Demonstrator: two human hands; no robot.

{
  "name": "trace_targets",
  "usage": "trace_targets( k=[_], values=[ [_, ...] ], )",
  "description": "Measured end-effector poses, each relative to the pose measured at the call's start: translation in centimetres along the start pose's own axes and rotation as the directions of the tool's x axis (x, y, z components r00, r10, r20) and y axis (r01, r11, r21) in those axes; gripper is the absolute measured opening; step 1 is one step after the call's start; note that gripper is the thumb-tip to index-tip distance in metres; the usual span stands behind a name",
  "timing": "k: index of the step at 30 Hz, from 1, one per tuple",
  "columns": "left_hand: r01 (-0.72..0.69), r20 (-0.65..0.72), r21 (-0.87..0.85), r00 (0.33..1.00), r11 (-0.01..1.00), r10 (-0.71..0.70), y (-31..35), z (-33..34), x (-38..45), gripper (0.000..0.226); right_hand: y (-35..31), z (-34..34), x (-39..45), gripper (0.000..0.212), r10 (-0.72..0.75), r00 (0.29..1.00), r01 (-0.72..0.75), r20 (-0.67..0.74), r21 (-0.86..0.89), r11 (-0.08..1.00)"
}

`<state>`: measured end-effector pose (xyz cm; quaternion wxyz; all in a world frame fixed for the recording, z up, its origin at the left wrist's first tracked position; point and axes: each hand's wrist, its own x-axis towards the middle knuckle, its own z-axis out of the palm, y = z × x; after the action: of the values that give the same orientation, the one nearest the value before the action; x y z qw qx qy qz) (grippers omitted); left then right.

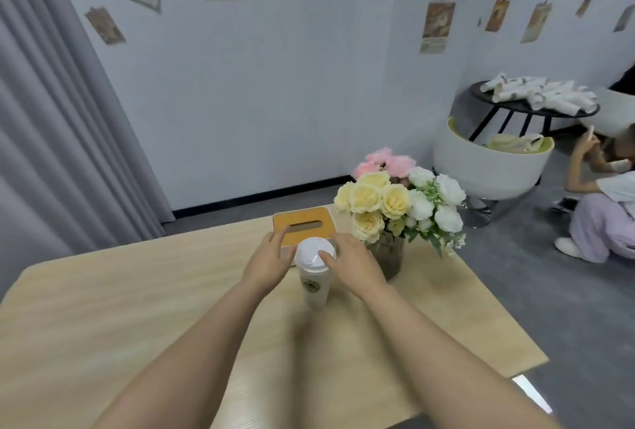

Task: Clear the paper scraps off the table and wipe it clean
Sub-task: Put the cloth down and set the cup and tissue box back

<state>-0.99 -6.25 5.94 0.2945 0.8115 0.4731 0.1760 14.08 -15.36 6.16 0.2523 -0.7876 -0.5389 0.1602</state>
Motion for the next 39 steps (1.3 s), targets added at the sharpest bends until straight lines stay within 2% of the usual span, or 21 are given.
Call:
trace_targets(
  k=[4,11,14,21,24,29,35,39],
  values=[
    [0.135,0.062,-0.079,0.990,0.988,-0.130,-1.3,2.2,1.0,0.050,1.4,2.3,1.8,0.049,0.046,0.998,-0.047,0.048,0.025,0.999],
    [0.228,0.109,-0.153,0.971,0.962,-0.213,-1.4,4.2,2.8,0.050,3.0,3.5,3.8,0.044,0.091,0.991,-0.097,0.103,0.052,0.994],
    [0.321,0.160,-0.230,0.944,0.919,-0.290,-1.1,4.8,3.4,0.048,3.3,3.9,4.4,0.041,0.095,0.988,-0.104,0.121,0.076,0.992],
    [0.392,0.106,-0.329,0.919,0.859,-0.379,-1.8,3.3,3.4,0.042,1.3,4.2,6.0,0.040,0.046,0.992,-0.058,0.117,0.106,0.993],
    [0.423,0.063,-0.432,0.895,0.797,-0.441,-3.3,1.5,3.0,0.043,-0.8,4.8,6.7,0.041,0.006,0.993,-0.028,0.117,0.189,0.982],
    [0.423,0.047,-0.637,0.856,0.645,-0.515,-6.6,-1.7,1.4,0.021,-5.6,7.0,7.4,0.043,-0.020,0.991,-0.021,0.134,0.298,0.954],
    [0.367,-0.035,-0.694,0.842,0.620,-0.539,-13.2,-8.1,0.5,0.034,-13.3,11.2,9.3,0.040,-0.049,0.984,-0.031,0.171,0.432,0.901],
    [0.328,-0.053,-0.779,0.815,0.535,-0.577,-19.1,-13.8,0.2,0.031,-20.1,15.8,11.0,0.034,-0.077,0.977,-0.034,0.199,0.505,0.863]
  ],
)
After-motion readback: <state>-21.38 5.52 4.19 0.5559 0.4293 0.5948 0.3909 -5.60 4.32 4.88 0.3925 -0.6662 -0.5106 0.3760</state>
